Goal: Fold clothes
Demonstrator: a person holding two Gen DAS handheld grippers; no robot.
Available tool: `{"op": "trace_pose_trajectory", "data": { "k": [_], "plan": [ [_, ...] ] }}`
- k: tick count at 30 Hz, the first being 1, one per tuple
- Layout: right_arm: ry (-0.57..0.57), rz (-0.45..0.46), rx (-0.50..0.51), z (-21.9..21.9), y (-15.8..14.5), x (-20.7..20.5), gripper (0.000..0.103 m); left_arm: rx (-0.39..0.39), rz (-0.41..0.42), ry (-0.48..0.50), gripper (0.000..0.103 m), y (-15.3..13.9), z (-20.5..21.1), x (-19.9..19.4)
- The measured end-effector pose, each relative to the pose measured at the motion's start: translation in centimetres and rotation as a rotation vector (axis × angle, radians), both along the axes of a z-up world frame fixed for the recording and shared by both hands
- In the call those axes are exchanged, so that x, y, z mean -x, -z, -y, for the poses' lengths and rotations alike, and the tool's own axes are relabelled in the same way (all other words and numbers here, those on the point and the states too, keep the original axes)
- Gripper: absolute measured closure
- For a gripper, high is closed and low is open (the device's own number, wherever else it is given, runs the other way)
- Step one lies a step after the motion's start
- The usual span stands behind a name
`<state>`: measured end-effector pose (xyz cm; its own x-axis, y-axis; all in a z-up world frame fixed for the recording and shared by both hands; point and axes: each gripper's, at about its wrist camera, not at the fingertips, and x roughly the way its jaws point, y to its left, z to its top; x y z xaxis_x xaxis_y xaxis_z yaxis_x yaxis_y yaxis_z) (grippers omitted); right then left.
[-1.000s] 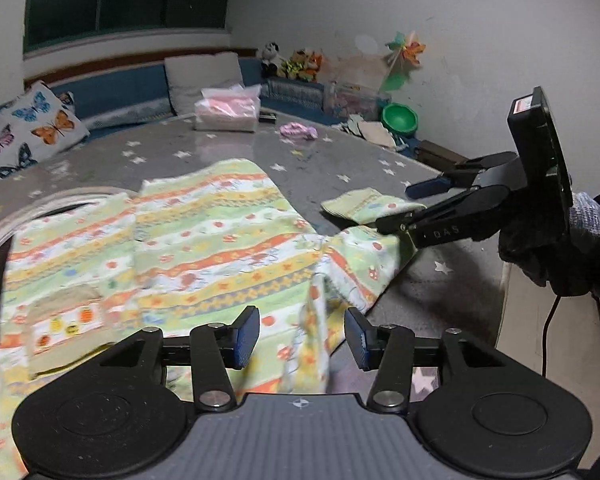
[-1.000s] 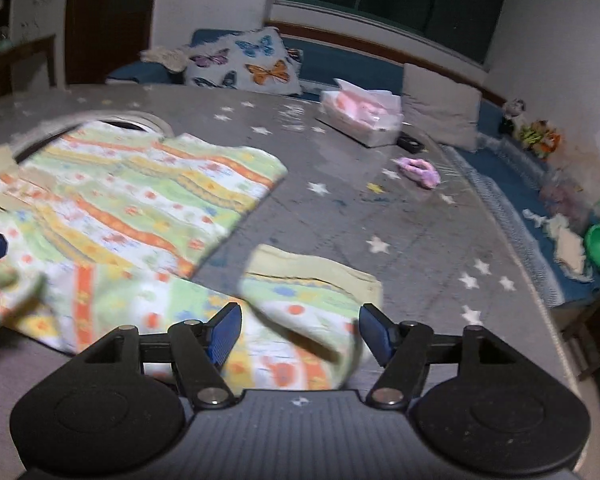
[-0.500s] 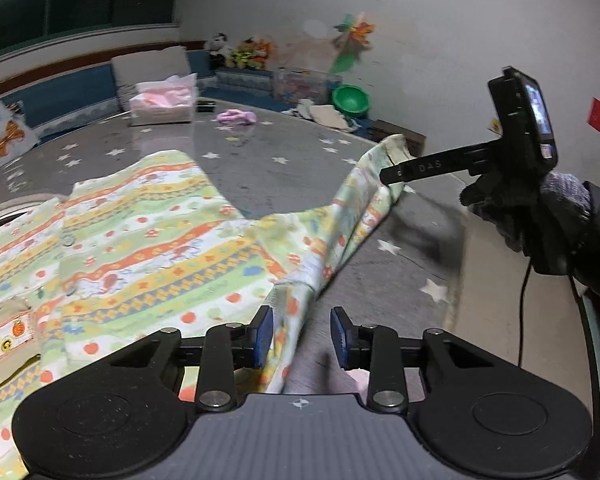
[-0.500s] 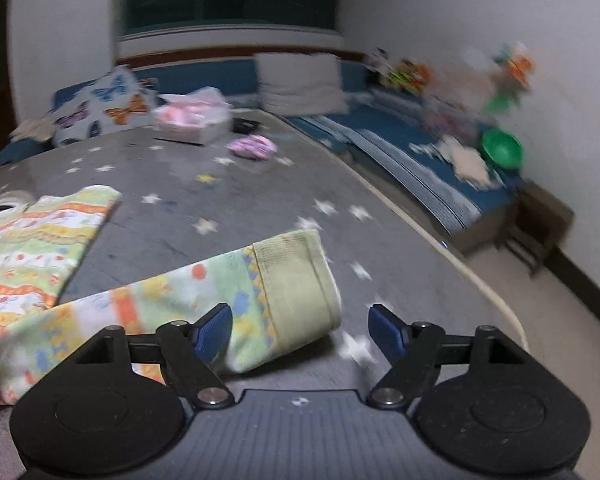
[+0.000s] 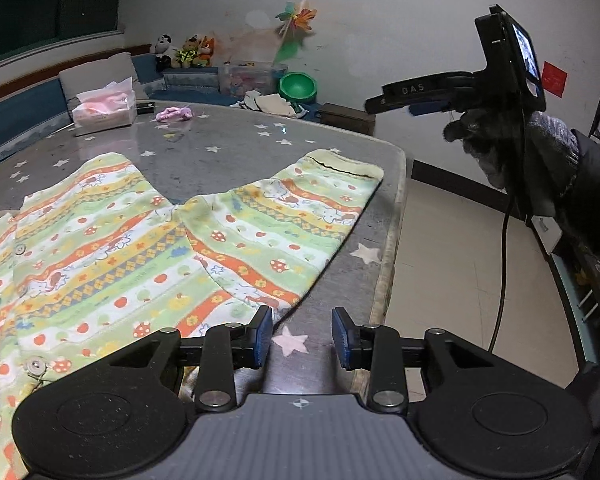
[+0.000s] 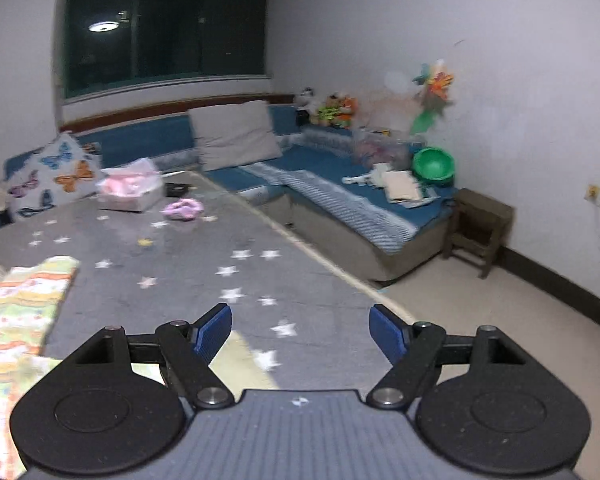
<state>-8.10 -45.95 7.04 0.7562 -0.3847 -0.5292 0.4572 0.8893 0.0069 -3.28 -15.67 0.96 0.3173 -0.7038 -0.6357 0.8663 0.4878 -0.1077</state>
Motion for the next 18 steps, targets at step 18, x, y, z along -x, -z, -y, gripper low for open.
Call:
{"op": "trace_pose_trajectory", "data": {
  "k": [18],
  "plan": [
    [-0.457, -0.224, -0.15, -8.4, 4.2, -9.4, 0.039, -0.025, 0.025, -0.555, 0.052, -2.6, -10.8, -9.4]
  ]
}}
